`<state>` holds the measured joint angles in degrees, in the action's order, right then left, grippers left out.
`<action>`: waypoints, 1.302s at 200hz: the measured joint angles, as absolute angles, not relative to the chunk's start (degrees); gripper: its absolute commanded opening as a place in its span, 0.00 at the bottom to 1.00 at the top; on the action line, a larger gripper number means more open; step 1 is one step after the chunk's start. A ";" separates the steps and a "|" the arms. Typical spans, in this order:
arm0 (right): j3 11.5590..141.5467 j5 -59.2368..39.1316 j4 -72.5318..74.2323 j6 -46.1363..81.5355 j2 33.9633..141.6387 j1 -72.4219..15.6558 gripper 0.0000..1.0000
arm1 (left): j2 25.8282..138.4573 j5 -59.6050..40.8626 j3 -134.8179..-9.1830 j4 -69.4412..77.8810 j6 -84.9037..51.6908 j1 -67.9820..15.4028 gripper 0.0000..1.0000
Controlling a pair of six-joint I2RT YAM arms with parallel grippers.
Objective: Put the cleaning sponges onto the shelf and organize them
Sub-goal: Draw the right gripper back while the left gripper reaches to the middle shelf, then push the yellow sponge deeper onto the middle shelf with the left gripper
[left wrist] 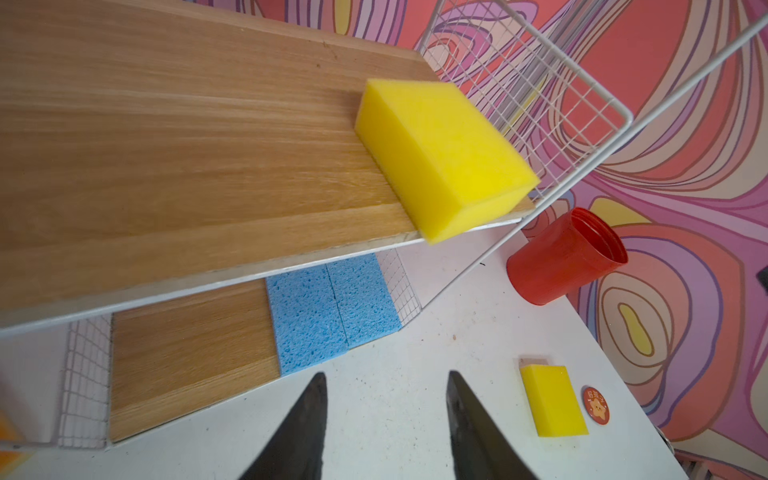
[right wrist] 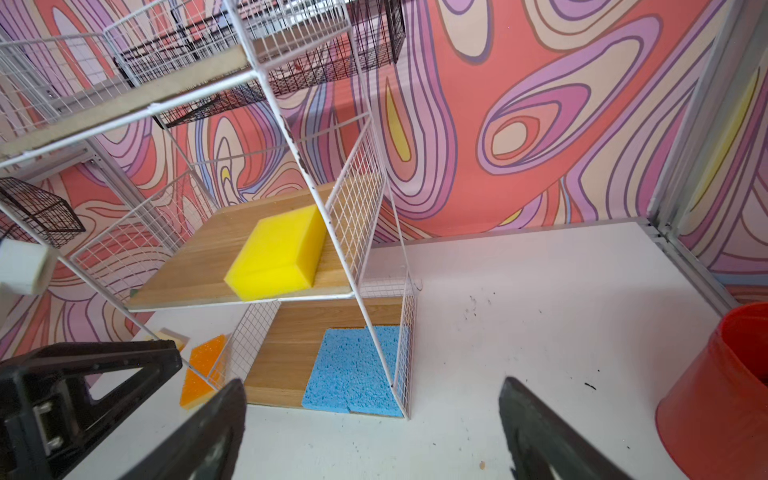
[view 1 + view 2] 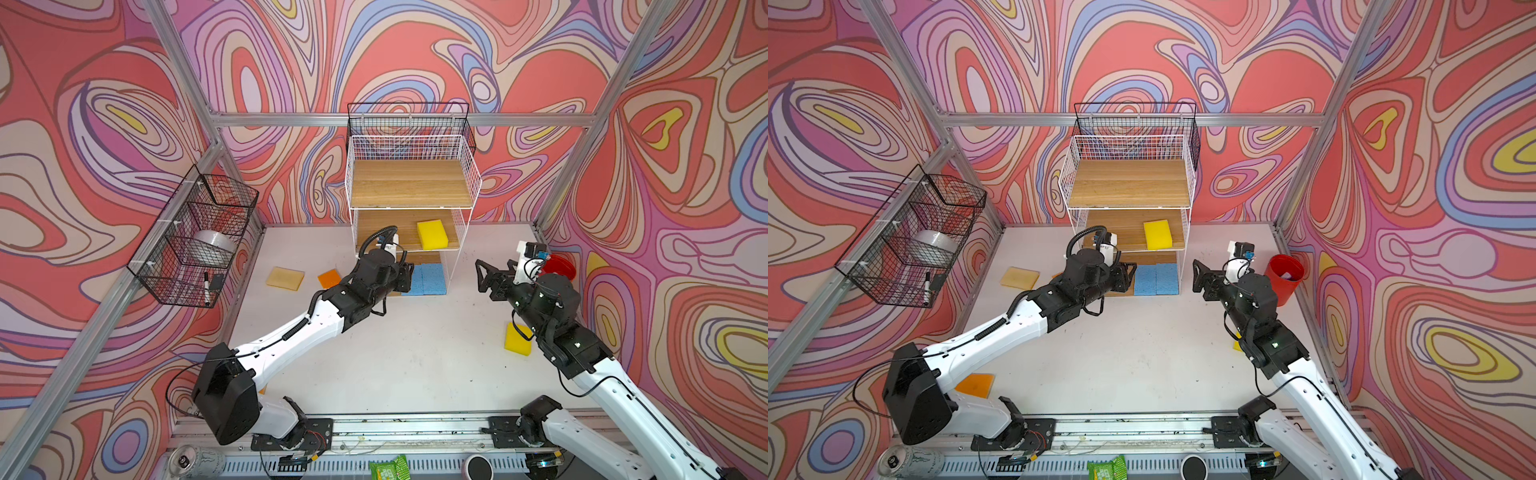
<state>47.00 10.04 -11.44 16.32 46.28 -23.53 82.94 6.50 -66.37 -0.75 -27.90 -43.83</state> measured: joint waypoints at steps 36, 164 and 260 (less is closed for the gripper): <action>44.40 10.31 -10.63 16.69 45.93 -23.35 0.98 | 86.56 6.26 -70.52 1.87 -24.10 -44.53 0.67; 42.39 10.66 -9.28 17.04 44.40 -23.31 0.98 | 92.03 6.55 -74.65 5.67 -12.23 -44.53 0.60; 42.39 10.66 -8.49 17.04 44.91 -23.31 0.98 | 93.47 6.42 -75.02 6.74 -11.14 -43.48 0.34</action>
<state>42.39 10.66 -8.49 17.04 44.91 -23.31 93.47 6.42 -75.02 6.74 -11.14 -43.48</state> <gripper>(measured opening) 0.983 0.393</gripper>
